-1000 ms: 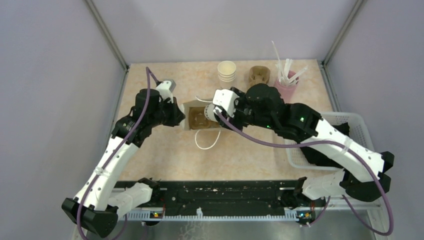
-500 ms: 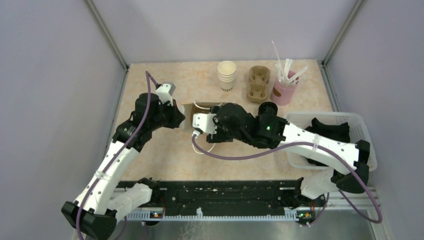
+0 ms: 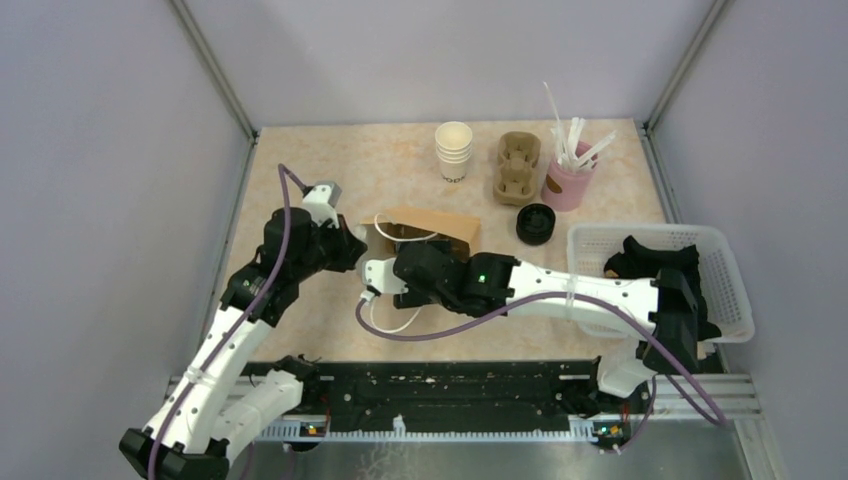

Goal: Pack the takeout coffee

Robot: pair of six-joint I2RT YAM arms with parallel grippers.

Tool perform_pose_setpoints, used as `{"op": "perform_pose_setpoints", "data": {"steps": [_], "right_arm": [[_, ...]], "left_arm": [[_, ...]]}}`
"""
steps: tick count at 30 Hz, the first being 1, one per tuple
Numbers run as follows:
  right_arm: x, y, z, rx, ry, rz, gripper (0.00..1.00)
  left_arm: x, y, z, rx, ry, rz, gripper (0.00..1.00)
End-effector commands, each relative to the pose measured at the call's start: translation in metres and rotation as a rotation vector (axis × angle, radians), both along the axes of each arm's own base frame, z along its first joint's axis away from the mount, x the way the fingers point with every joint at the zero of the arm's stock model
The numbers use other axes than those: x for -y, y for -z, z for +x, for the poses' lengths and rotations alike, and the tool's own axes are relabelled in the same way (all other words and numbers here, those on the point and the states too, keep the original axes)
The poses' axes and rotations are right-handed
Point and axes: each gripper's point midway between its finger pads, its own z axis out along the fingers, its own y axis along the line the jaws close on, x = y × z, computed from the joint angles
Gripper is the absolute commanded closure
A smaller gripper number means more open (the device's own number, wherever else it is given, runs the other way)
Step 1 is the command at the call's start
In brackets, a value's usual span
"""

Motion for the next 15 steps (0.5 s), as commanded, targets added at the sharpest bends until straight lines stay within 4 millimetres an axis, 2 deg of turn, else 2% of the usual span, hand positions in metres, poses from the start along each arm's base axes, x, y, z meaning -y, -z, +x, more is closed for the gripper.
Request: {"op": "perform_pose_setpoints", "data": {"steps": [1, 7, 15], "right_arm": [[-0.008, -0.005, 0.011, 0.061, 0.053, 0.055, 0.83], [-0.002, 0.006, 0.027, 0.045, 0.110, 0.053, 0.84], [0.021, 0.022, 0.041, 0.007, 0.056, -0.012, 0.84]], "left_arm": [[0.007, -0.010, -0.006, 0.030, 0.009, -0.085, 1.00], [0.012, -0.013, -0.010, 0.013, 0.015, -0.125, 1.00], [0.011, 0.013, -0.020, -0.057, -0.002, -0.148, 1.00]]}}
